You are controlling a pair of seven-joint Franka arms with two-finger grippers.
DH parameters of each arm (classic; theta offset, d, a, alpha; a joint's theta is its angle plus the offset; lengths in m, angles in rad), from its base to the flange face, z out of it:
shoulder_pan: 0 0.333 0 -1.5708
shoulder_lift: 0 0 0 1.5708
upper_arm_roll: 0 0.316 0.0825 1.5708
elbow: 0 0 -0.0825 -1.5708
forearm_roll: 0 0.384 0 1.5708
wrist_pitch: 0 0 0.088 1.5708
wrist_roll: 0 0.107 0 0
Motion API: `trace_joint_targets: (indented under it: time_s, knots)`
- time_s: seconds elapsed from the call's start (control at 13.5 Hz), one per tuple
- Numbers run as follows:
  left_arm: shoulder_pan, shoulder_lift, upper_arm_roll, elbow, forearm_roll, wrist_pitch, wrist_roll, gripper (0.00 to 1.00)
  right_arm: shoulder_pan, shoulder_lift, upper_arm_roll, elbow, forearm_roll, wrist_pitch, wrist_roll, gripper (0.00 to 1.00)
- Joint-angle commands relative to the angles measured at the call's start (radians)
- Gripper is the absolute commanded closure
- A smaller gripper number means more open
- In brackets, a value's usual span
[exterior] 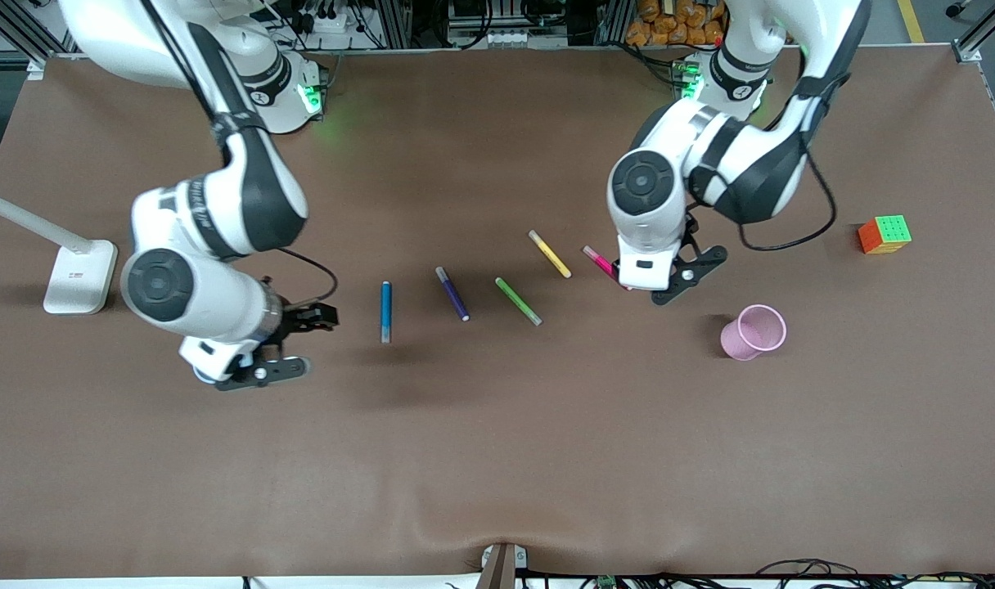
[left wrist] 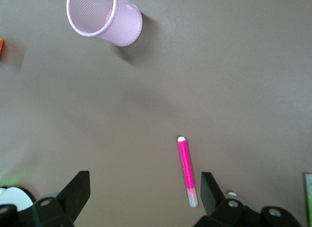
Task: Place pink and blue markers in matching cups
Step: 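Move the right gripper toward the blue marker while the left gripper reaches the pink marker, then lower and close the right gripper on the blue marker while the left gripper grasps pink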
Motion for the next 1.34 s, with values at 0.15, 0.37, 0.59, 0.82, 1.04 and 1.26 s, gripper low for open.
trace_joint_targets:
  time_s: [0.15,0.37,0.59,0.82,1.04,1.26]
  knots:
    - [-0.046,0.069,0.001,0.001,0.092,0.022,-0.191,0.0,0.047,0.142,-0.007,0.119,0.016,0.052,0.01,0.0]
    - [-0.092,0.091,0.0,-0.007,0.094,0.034,-0.305,0.0,0.08,0.172,-0.007,0.132,0.016,0.096,0.01,0.0]
    - [-0.153,0.059,0.0,-0.124,0.146,0.123,-0.386,0.0,0.109,0.211,-0.007,0.129,0.016,0.133,0.013,0.0]
    - [-0.192,0.052,0.0,-0.209,0.218,0.184,-0.445,0.0,0.11,0.238,-0.007,0.121,0.018,0.165,-0.007,0.0]
    - [-0.197,0.049,-0.012,-0.26,0.279,0.239,-0.486,0.0,0.121,0.238,-0.003,0.048,0.027,0.164,-0.03,0.0]
    - [-0.198,0.046,-0.023,-0.287,0.312,0.253,-0.511,0.0,0.124,0.217,0.0,-0.042,0.055,0.167,-0.032,0.0]
